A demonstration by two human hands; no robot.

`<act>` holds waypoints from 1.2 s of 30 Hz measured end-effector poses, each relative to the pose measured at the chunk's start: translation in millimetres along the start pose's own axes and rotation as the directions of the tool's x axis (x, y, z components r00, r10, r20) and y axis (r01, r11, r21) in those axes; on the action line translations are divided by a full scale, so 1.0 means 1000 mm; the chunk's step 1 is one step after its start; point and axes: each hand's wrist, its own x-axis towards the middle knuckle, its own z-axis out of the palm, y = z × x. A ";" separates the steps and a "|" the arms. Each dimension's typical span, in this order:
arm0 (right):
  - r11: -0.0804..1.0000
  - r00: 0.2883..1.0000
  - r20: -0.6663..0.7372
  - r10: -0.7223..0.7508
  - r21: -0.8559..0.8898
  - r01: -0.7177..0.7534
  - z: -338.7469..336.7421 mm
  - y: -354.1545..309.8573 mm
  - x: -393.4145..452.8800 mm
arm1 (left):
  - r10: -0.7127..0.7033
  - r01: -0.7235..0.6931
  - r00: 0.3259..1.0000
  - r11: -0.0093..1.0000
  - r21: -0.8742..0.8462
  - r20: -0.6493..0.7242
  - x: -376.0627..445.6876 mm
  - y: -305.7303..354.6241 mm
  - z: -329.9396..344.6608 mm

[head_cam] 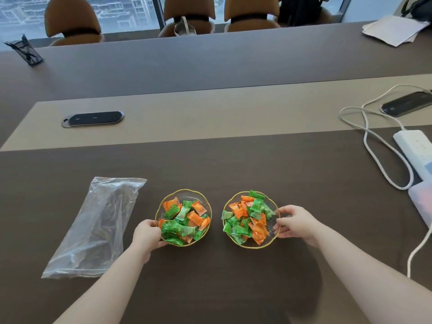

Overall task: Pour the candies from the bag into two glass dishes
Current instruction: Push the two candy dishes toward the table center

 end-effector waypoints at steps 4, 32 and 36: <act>0.990 0.999 -0.026 -0.032 0.133 0.035 -0.013 -0.019 0.014 | 0.028 -0.027 1.000 0.995 -0.094 0.009 0.004 0.029 0.009; 0.797 0.935 -0.353 0.019 0.570 0.199 -0.053 -0.191 0.236 | 0.155 -0.137 0.988 0.909 -0.395 0.015 0.176 0.270 0.113; 0.803 0.935 -0.354 0.033 0.566 0.186 -0.053 -0.198 0.252 | 0.142 -0.125 0.990 0.911 -0.392 0.014 0.192 0.277 0.118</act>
